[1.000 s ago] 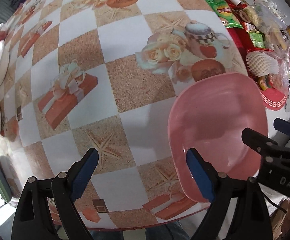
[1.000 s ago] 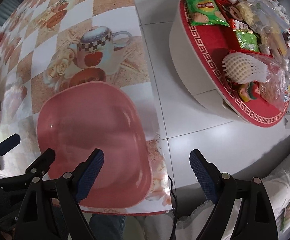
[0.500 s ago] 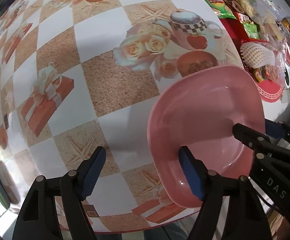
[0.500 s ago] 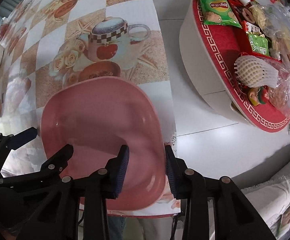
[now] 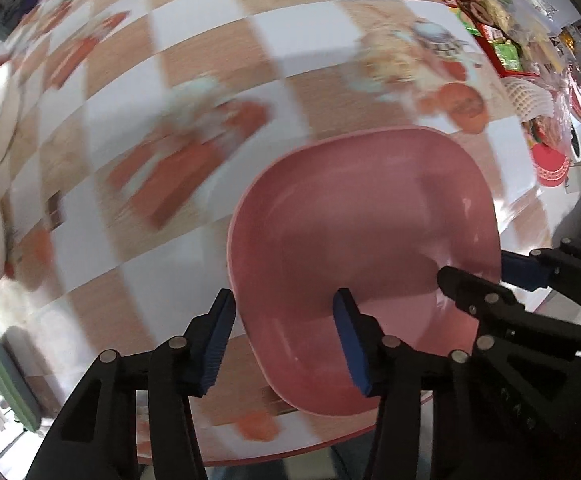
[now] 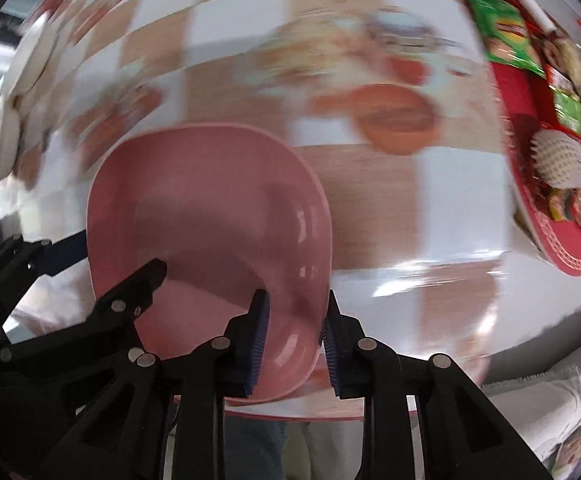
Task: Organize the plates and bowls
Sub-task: 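Close both grippers on the pink square plate's rim, then lift the pink plate with both grippers and carry it over the green plate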
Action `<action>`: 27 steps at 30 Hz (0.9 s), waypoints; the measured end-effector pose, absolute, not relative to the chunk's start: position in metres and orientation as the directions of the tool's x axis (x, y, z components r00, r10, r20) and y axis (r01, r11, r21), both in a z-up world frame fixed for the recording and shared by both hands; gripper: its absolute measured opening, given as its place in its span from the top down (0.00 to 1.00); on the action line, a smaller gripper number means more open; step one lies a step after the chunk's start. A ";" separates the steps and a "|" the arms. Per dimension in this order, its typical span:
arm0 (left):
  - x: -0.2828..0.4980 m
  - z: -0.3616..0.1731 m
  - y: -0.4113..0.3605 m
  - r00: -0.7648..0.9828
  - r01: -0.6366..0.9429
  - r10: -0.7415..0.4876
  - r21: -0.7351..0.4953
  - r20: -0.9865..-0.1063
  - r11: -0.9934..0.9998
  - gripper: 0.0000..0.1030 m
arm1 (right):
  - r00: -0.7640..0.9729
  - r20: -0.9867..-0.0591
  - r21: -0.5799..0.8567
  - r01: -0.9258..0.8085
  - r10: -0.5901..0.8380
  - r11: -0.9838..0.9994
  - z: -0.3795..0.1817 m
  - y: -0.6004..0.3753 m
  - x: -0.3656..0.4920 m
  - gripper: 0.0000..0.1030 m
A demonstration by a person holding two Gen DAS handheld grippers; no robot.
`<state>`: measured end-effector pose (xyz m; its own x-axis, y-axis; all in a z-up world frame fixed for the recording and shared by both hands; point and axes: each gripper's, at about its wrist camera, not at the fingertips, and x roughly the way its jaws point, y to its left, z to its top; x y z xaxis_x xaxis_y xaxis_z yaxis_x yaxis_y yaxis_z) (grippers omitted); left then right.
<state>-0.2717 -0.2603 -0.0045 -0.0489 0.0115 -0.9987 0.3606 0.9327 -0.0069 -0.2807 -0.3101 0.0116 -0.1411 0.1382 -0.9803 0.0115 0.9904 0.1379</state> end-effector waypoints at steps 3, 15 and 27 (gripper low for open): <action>-0.277 -0.004 -0.226 -0.041 0.340 0.032 0.016 -0.999 0.940 0.50 | -0.153 -0.977 0.156 -0.031 0.149 0.987 0.012 -0.269 -0.283 0.72; -0.282 -0.006 -0.094 -0.026 0.188 0.086 0.080 -0.996 0.979 0.50 | -0.165 -0.975 0.171 -0.144 0.146 0.975 0.018 -0.115 -0.276 0.72; -0.279 -0.008 -0.051 -0.010 0.118 0.057 0.056 -0.998 0.991 0.50 | -0.152 -0.983 0.124 -0.109 0.107 0.986 0.020 -0.071 -0.279 0.72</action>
<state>-0.2790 -0.0505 -0.0082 -0.0102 0.0574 -0.9983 0.1182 0.9914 0.0558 -0.2787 -0.0714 0.0204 -0.1524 0.1066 -0.9825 -0.1086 0.9863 0.1239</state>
